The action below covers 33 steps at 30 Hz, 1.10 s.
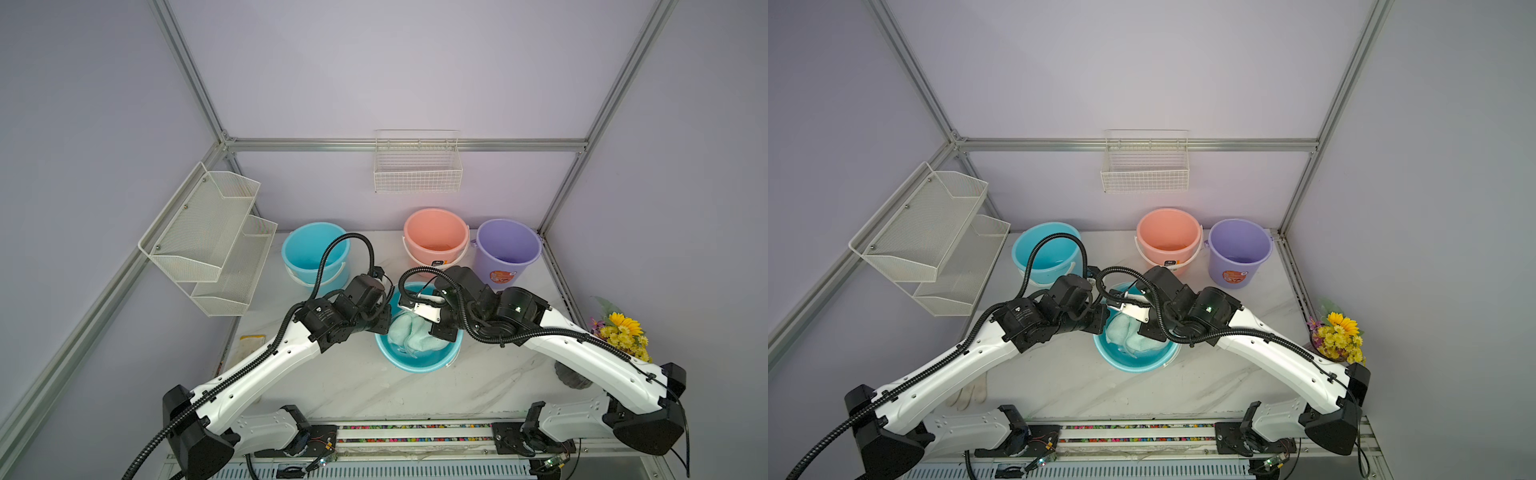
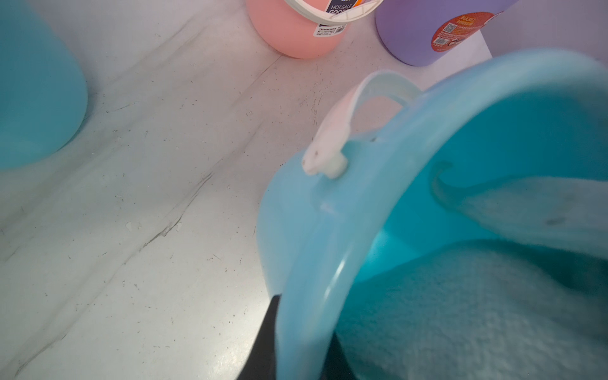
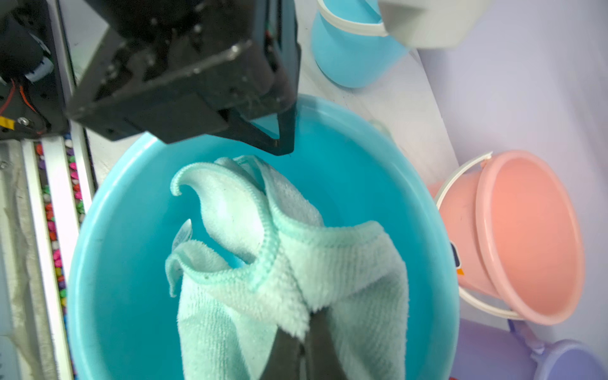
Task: Wipe the inside of the bucket with a cloth
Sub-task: Wipe the dirt from the inside of the bucket.
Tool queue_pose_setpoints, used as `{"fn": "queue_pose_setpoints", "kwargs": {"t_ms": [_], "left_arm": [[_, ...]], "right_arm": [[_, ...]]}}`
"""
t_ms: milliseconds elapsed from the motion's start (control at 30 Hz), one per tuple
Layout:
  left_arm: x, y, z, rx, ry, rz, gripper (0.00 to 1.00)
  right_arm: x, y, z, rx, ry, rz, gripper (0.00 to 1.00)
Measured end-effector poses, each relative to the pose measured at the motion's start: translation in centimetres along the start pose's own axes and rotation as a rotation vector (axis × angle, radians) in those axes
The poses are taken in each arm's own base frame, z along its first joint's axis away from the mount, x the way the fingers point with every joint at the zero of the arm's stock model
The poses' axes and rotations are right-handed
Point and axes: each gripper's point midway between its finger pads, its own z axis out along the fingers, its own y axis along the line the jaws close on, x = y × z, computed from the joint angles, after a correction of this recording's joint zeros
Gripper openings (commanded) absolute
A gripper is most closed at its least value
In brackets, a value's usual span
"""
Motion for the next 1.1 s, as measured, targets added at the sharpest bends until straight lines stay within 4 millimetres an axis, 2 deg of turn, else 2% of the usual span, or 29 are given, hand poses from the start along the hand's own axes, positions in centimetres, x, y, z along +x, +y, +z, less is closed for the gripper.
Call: {"fn": "queue_pose_setpoints", "kwargs": {"t_ms": [200,367,533,667,867,1100], "left_arm": [[0.0,0.2,0.0,-0.006,-0.002,-0.001,0.0],[0.0,0.2,0.0,-0.007,-0.002,-0.002,0.0],[0.0,0.3,0.1,-0.011,0.0,-0.005,0.0],[0.0,0.5,0.1,-0.013,-0.001,-0.008,0.0],[0.8,0.9,0.4,-0.018,0.008,-0.026,0.0],[0.9,1.0,0.5,-0.02,0.011,-0.035,0.0]], "right_arm": [[0.9,0.3,-1.4,-0.02,0.056,0.148,0.0],[1.0,0.4,-2.7,-0.032,0.072,0.282,0.0],[1.3,1.4,-2.6,-0.076,0.106,0.418,0.0],[2.1,2.2,-0.6,-0.095,0.162,0.539,0.0],[4.6,3.9,3.7,-0.096,0.261,0.731,0.0],[6.6,5.2,9.0,-0.079,0.329,0.857,0.0]]}}
